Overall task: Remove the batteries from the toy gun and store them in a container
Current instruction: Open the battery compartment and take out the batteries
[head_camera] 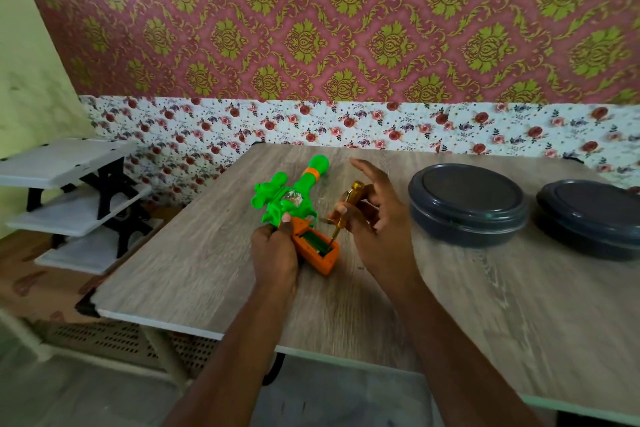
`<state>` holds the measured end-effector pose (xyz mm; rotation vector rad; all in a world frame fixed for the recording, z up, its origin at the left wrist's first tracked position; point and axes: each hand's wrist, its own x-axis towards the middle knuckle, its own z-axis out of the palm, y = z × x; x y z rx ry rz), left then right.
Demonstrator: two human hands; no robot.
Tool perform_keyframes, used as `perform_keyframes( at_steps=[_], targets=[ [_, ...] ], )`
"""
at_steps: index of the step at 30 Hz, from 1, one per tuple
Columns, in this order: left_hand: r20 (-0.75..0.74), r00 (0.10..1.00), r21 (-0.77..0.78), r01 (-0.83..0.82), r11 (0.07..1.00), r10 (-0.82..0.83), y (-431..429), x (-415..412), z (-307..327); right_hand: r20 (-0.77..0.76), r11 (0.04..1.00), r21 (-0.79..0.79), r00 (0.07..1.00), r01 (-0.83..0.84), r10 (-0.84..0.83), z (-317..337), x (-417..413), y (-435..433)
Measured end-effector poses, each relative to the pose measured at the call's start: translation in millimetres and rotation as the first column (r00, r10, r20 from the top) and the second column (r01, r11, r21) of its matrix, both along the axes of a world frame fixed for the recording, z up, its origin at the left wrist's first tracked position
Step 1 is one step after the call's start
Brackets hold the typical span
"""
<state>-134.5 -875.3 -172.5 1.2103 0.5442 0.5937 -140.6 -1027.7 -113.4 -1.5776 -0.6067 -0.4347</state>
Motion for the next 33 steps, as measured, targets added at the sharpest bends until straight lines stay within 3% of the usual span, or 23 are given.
perform_keyframes(
  at_steps=[3, 7, 14, 23, 29, 33],
  targets=[
    [-0.007, 1.0, -0.001, 0.009, 1.0, -0.009, -2, -2, 3, 0.069, 0.995, -0.054, 0.995, 0.081, -0.077, 2, -3, 0],
    [-0.006, 1.0, -0.004, 0.005, 1.0, -0.005, -2, -3, 4, 0.04, 0.989, -0.006, 0.989, 0.145, -0.144, -2, -2, 0],
    [-0.038, 0.999, 0.021, -0.02, 1.0, 0.02, -2, -6, 8, -0.025, 0.997, 0.061, 0.999, 0.042, -0.041, -3, -2, -1],
    [-0.008, 1.0, 0.01, 0.015, 1.0, -0.015, 4, 5, -6, -0.181, 0.987, 0.111, 0.979, 0.118, -0.097, -6, 1, 0],
    [-0.006, 1.0, -0.01, 0.004, 1.0, -0.004, 2, 0, 1, -0.14, 0.995, 0.1, 0.99, 0.021, -0.007, -3, -4, -2],
    [-0.022, 1.0, -0.026, -0.007, 1.0, 0.006, 0, -1, 4, -0.204, 0.988, 0.152, 0.979, 0.03, 0.001, -3, -5, -6]
  ],
)
